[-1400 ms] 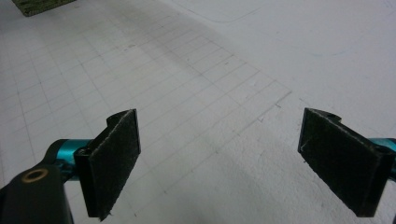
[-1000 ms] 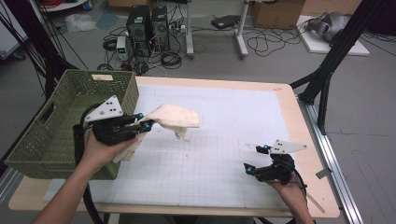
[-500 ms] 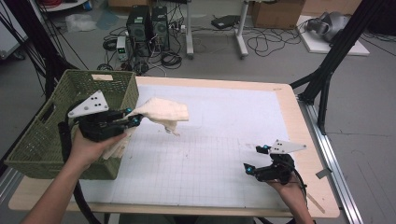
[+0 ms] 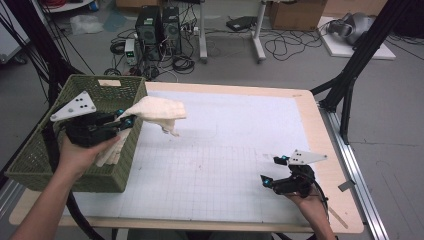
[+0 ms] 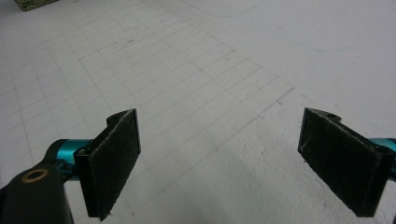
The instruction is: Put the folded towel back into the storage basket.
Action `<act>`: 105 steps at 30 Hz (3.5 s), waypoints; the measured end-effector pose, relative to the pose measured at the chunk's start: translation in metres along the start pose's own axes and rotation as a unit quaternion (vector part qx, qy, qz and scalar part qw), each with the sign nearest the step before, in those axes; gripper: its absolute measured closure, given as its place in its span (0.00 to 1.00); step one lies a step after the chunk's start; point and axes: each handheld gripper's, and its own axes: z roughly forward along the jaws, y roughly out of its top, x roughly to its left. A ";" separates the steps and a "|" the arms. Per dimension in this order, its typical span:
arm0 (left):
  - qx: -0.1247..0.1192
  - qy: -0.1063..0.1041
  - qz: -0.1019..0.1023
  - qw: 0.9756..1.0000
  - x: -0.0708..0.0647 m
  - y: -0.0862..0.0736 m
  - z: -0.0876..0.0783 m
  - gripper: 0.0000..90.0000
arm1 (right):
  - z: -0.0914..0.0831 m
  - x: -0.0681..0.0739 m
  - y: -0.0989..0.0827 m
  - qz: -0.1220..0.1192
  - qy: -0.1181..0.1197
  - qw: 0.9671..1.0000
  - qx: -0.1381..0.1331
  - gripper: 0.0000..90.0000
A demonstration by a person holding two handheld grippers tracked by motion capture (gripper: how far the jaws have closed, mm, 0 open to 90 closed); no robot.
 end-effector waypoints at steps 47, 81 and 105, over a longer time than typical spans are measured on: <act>0.003 0.150 -0.064 0.987 0.060 -0.041 -0.052 0.88 | 0.008 -0.003 -0.003 0.001 0.011 1.000 0.015 0.14; 0.034 0.256 -0.109 0.960 0.077 -0.065 -0.056 0.88 | 0.009 -0.002 -0.003 -0.001 0.016 1.000 0.019 0.14; 0.076 0.293 -0.146 0.942 0.085 -0.075 -0.028 0.88 | 0.008 -0.003 -0.003 -0.001 0.015 1.000 0.016 0.14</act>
